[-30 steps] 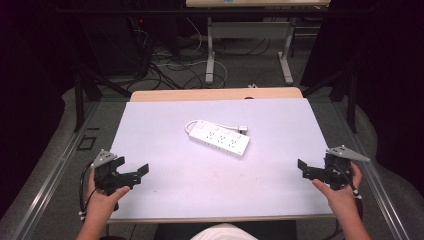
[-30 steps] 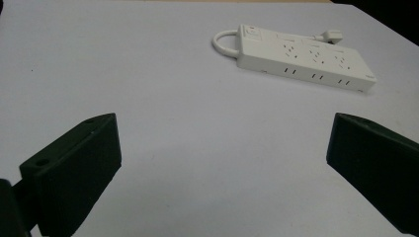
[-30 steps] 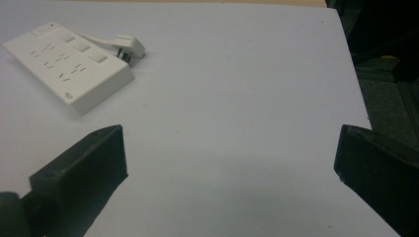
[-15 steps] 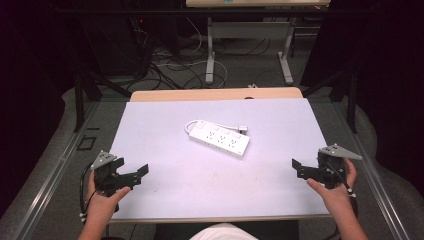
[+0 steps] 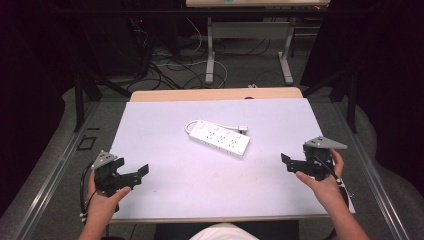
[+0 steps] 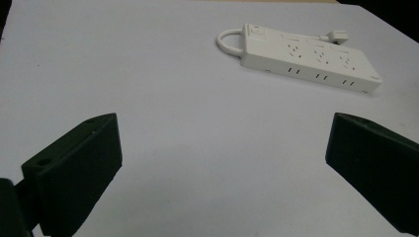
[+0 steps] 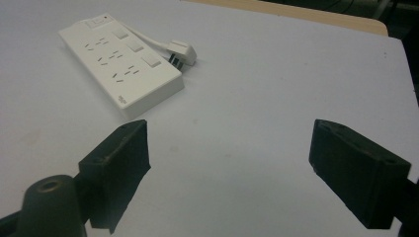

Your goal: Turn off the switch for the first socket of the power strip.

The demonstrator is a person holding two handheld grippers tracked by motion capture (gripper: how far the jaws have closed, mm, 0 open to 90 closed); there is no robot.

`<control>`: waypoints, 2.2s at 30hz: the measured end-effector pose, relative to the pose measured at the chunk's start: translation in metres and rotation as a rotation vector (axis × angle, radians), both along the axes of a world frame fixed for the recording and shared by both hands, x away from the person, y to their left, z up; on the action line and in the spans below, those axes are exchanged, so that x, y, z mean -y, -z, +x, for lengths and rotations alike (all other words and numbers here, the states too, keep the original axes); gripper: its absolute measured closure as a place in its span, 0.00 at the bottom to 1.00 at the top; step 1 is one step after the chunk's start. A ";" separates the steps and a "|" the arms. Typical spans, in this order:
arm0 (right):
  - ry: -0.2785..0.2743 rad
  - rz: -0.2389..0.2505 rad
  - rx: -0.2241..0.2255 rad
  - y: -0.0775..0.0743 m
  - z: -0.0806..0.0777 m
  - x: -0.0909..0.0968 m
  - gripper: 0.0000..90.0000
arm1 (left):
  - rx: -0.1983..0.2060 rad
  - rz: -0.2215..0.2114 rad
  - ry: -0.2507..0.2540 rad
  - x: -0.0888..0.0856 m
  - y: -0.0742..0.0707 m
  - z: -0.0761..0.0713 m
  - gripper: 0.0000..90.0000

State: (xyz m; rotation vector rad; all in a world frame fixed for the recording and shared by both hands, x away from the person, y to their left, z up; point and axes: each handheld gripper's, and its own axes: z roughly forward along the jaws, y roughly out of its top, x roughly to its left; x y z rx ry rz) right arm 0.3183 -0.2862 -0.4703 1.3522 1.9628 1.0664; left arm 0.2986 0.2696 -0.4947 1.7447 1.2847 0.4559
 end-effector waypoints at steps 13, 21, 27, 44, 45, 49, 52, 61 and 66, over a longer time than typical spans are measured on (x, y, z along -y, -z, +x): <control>-0.047 -0.002 -0.024 -0.010 0.014 -0.012 0.20 | -0.001 0.001 0.003 0.001 0.001 -0.001 0.02; -0.079 0.007 -0.034 -0.015 0.026 -0.020 0.26 | -0.002 0.000 0.002 0.002 0.001 -0.002 0.02; -0.104 0.007 -0.032 -0.020 0.034 -0.027 0.28 | -0.004 -0.004 0.006 0.002 0.000 -0.002 0.02; -0.174 -0.046 -0.042 -0.030 0.051 -0.049 0.37 | -0.004 -0.005 0.003 0.001 0.001 -0.002 0.02; -0.169 -0.046 -0.042 -0.031 0.052 -0.050 0.37 | -0.001 -0.007 0.001 0.001 0.001 -0.002 0.02; -0.183 -0.061 -0.055 -0.032 0.058 -0.054 0.40 | 0.000 -0.010 0.002 0.001 0.000 -0.002 0.02; -0.195 -0.073 -0.067 -0.031 0.063 -0.057 0.42 | -0.002 -0.010 0.003 0.001 0.000 -0.002 0.02; -0.230 -0.098 -0.113 -0.031 0.077 -0.068 0.46 | -0.007 -0.007 0.000 0.001 0.001 -0.002 0.02; -0.237 -0.121 -0.113 -0.032 0.086 -0.074 0.48 | -0.007 -0.005 -0.001 0.001 0.001 -0.002 0.02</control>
